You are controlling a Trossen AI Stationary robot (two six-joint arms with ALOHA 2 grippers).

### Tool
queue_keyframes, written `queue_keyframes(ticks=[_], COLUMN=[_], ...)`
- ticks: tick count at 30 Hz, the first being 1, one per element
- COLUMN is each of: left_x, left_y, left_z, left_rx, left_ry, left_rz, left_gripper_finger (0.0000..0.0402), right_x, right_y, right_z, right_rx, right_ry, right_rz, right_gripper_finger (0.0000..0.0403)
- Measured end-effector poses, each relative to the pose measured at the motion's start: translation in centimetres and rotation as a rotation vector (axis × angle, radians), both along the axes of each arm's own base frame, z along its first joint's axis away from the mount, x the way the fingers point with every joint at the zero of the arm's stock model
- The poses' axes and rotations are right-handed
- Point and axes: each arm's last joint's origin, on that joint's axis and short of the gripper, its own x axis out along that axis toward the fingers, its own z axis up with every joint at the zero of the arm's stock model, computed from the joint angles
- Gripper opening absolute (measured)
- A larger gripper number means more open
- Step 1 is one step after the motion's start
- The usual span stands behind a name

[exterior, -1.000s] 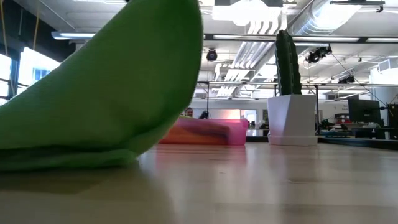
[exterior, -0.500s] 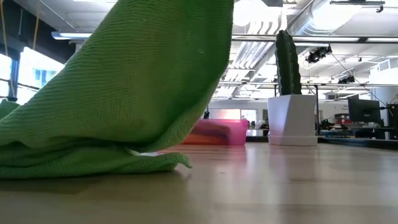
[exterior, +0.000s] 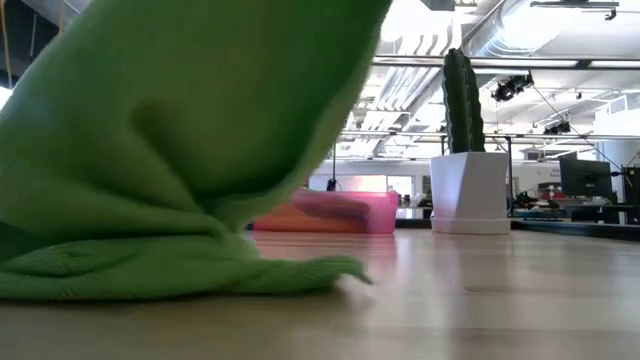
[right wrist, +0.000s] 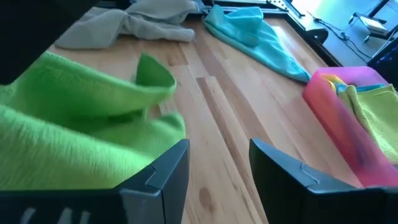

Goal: Fold microfiber towels
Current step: Fold the green microfiber cloth on the table

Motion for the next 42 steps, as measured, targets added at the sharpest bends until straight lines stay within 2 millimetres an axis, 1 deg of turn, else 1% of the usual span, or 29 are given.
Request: queue_keyframes(ticks=[6, 10, 13, 17, 19, 22, 26, 29, 33, 36, 42], left_x=[0.0, -0.3, -0.4, -0.6, -0.9, -1.3, -2.2, -3.1, -4.3, -5.3, -6.7], left_y=[-0.1, 0.1, 0.4, 1.4, 2.2, 3.3, 4.5, 5.3, 6.0, 6.5, 7.4], left_z=[0.8, 1.5, 1.7, 2.3, 3.2, 5.3, 8.0, 10.0, 11.5, 12.7, 14.0], left_rx=[0.032, 0.034, 0.05, 0.077, 0.079, 0.065, 0.035, 0.009, -0.005, -0.019, -0.06], left_ry=[-0.003, 0.035, 0.076, 0.13, 0.139, 0.11, 0.053, 0.005, -0.033, -0.074, -0.119], left_rz=[-0.035, -0.029, -0.02, 0.013, 0.031, 0.056, 0.088, 0.108, 0.121, 0.127, 0.155], left_gripper_finger=[0.0, 0.0, 0.0, 0.0, 0.0, 0.0, 0.0, 0.0, 0.0, 0.0, 0.0], right_x=[0.1, -0.1, -0.2, -0.5, -0.7, -0.8, -0.8, -0.7, -0.3, 0.4, 1.8], right_y=[0.7, 1.0, 1.3, 1.8, 2.0, 2.0, 2.0, 1.8, 1.6, 1.5, 1.0], right_z=[0.3, 0.3, 0.2, 0.1, 0.0, 0.0, 0.1, 0.1, -0.4, -1.1, -2.8], right_rx=[-0.015, -0.038, -0.025, 0.011, 0.04, 0.074, 0.044, 0.009, -0.002, -0.011, -0.064], right_ry=[-0.002, 0.016, 0.054, 0.085, 0.083, 0.065, 0.023, -0.035, -0.062, -0.07, -0.09], right_rz=[0.075, 0.11, 0.171, 0.231, 0.224, 0.188, 0.136, 0.059, 0.003, -0.02, -0.084], right_gripper_finger=[0.016, 0.016, 0.016, 0.016, 0.016, 0.016, 0.016, 0.016, 0.016, 0.016, 0.016])
